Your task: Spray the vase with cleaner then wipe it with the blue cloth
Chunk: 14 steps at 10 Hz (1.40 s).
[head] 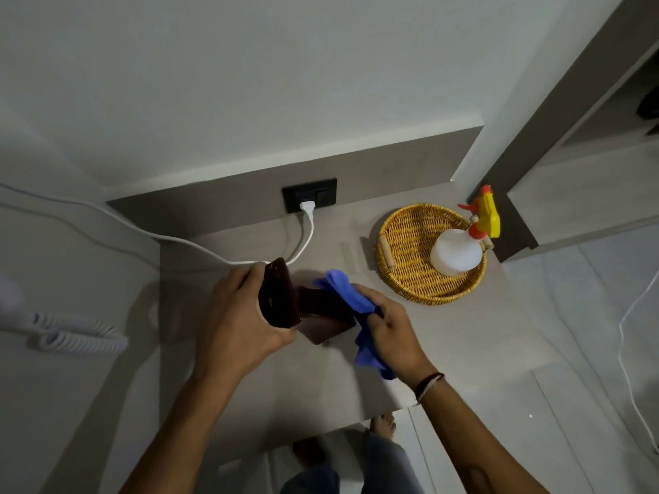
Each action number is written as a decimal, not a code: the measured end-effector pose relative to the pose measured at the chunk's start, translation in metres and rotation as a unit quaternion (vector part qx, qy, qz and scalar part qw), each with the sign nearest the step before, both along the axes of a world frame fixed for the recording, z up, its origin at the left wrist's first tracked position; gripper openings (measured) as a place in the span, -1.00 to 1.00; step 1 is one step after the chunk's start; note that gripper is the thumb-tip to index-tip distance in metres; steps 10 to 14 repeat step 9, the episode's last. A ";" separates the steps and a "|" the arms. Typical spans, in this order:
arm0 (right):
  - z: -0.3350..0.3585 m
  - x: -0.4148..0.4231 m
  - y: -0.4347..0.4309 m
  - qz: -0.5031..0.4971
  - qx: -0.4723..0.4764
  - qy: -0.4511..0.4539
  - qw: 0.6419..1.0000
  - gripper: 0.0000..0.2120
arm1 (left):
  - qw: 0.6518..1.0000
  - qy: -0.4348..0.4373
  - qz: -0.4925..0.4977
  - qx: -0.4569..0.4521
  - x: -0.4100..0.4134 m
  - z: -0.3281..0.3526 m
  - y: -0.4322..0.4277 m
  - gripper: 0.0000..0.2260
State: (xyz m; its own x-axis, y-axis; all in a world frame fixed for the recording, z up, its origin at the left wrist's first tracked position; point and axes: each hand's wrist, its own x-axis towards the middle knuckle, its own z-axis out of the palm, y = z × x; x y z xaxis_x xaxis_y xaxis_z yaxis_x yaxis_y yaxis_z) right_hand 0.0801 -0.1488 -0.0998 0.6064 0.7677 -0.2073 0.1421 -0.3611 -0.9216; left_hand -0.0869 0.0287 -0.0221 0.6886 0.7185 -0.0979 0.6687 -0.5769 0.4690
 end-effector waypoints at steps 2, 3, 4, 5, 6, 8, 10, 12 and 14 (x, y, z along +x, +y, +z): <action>0.034 0.062 -0.005 -0.133 -0.003 -0.102 0.986 -0.44 | 0.998 0.045 -0.022 0.035 0.030 0.007 -0.007 -0.06; 0.020 0.099 -0.004 -0.126 -0.035 -0.250 0.959 -0.42 | 0.997 0.063 -0.019 0.036 0.047 0.006 -0.018 0.05; -0.016 0.138 0.006 0.010 -0.147 -0.317 0.937 -0.34 | 0.999 0.033 -0.015 0.024 0.063 0.001 -0.028 0.07; -0.054 0.156 0.011 0.169 -0.264 -0.330 0.890 -0.31 | 1.000 0.009 -0.003 -0.022 0.068 -0.005 -0.033 0.14; -0.081 0.161 0.009 0.217 -0.266 -0.341 0.875 -0.32 | 1.000 0.021 0.002 -0.020 0.066 -0.012 -0.040 0.20; -0.066 0.161 0.002 0.227 -0.250 -0.286 0.897 -0.38 | 1.000 0.015 0.020 0.017 0.068 -0.011 -0.047 0.16; -0.044 0.137 -0.004 0.181 -0.183 -0.304 0.917 -0.38 | 0.999 0.026 0.004 0.023 0.066 -0.010 -0.046 0.10; -0.044 0.137 -0.004 0.181 -0.183 -0.304 0.917 -0.38 | 0.999 0.026 0.004 0.023 0.066 -0.010 -0.046 0.10; -0.044 0.137 -0.004 0.181 -0.183 -0.304 0.917 -0.38 | 0.999 0.026 0.004 0.023 0.066 -0.010 -0.046 0.10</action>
